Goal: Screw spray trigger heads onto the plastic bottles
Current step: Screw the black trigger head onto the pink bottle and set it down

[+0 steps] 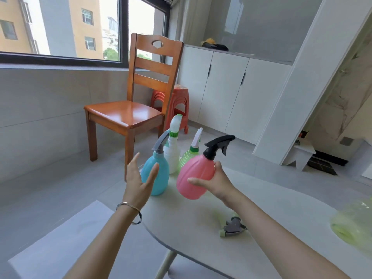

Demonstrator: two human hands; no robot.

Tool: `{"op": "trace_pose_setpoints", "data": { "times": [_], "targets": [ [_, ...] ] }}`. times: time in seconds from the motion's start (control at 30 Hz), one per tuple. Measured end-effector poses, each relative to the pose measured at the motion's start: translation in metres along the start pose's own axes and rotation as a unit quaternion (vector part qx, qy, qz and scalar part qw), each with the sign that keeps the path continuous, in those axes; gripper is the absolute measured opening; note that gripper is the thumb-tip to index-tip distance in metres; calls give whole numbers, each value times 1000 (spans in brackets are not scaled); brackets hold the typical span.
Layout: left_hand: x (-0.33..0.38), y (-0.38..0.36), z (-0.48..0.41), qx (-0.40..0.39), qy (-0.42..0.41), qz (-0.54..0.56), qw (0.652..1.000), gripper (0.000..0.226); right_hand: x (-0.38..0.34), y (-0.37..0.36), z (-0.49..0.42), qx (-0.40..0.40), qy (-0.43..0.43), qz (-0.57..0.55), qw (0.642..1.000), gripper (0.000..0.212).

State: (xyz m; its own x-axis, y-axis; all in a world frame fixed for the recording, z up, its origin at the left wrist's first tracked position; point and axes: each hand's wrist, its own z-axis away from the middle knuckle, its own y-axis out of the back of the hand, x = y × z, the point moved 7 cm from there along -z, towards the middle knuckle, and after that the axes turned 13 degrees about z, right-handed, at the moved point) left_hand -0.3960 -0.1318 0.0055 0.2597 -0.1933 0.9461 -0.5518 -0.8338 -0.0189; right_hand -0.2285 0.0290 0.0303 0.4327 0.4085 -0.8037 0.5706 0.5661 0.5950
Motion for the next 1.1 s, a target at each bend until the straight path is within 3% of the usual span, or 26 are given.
{"op": "trace_pose_setpoints", "data": {
  "times": [0.17, 0.6, 0.8, 1.1],
  "targets": [
    [-44, -12, -8, -72, 55, -39, 995, 86, 9, -27, -17, -65, 15, 55, 996, 85],
    [-55, -16, -20, -87, 64, -28, 994, 86, 23, -49, -35, -208, -10, 60, 976, 83],
    [-55, -17, -19, -95, 42, -64, 992, 77, 21, -52, -38, -165, -6, 86, 983, 96],
    [-49, -13, -17, -88, 66, -90, 990, 84, 19, -51, -26, -145, 12, 83, 986, 98]
  ]
}}
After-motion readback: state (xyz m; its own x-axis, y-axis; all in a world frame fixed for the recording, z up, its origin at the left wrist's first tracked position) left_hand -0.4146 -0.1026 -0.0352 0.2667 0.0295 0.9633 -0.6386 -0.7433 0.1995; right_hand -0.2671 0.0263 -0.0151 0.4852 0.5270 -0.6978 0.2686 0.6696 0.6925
